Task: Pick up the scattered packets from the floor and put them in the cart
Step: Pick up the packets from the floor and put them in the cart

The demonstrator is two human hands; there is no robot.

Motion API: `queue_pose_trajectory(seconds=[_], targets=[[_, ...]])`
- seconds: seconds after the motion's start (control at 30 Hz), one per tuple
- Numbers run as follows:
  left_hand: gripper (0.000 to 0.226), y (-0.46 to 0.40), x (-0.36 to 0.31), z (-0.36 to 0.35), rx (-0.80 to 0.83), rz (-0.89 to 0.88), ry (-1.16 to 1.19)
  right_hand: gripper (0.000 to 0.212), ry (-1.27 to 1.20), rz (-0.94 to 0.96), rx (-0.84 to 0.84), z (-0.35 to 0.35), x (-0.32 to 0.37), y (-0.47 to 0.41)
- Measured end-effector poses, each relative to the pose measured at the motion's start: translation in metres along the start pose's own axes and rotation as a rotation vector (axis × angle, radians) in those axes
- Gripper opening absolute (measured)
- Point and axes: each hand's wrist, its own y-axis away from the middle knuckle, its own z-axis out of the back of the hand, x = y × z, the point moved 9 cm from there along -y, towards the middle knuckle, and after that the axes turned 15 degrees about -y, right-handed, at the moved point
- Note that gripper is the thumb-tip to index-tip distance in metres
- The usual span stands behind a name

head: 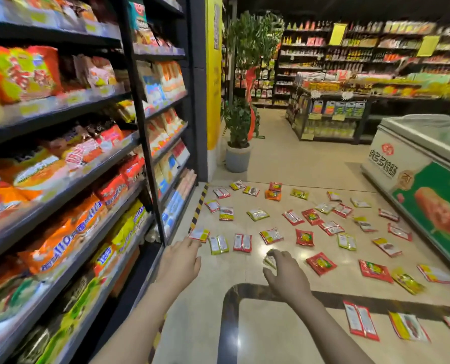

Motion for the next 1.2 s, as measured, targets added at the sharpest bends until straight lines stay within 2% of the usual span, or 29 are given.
queue_pose_trajectory(seconds=[0.2,0.33,0.63,0.7,0.8,0.9,1.07,1.2], targets=[[0.026,-0.133,0.049,-0.073,0.097,0.017,0.01,0.044,0.005,-0.061,0.018,-0.032,0.004,-0.155],[0.031,-0.224,0.087,-0.131,0.097,0.031,0.022,0.044,0.023,-0.105,0.05,-0.072,0.005,-0.261],[0.024,-0.436,0.145,-0.276,0.208,-0.052,0.085,0.043,-0.005,-0.256,0.084,-0.147,0.0,-0.48],[0.029,-0.474,0.15,-0.308,0.258,-0.074,0.076,0.043,-0.005,-0.275,0.102,-0.165,-0.005,-0.52],[0.033,-0.524,0.16,-0.364,0.397,-0.023,0.121,0.043,0.005,-0.326,0.146,-0.198,-0.023,-0.579],[0.037,-0.571,0.165,-0.42,0.405,-0.021,0.12,0.041,0.017,-0.367,0.185,-0.234,-0.047,-0.64],[0.035,-0.64,0.169,-0.527,0.523,0.001,0.155,0.042,0.033,-0.445,0.282,-0.303,-0.097,-0.733],[0.035,-0.685,0.16,-0.625,0.584,-0.099,0.141,0.039,0.005,-0.53,0.353,-0.363,-0.146,-0.795]])
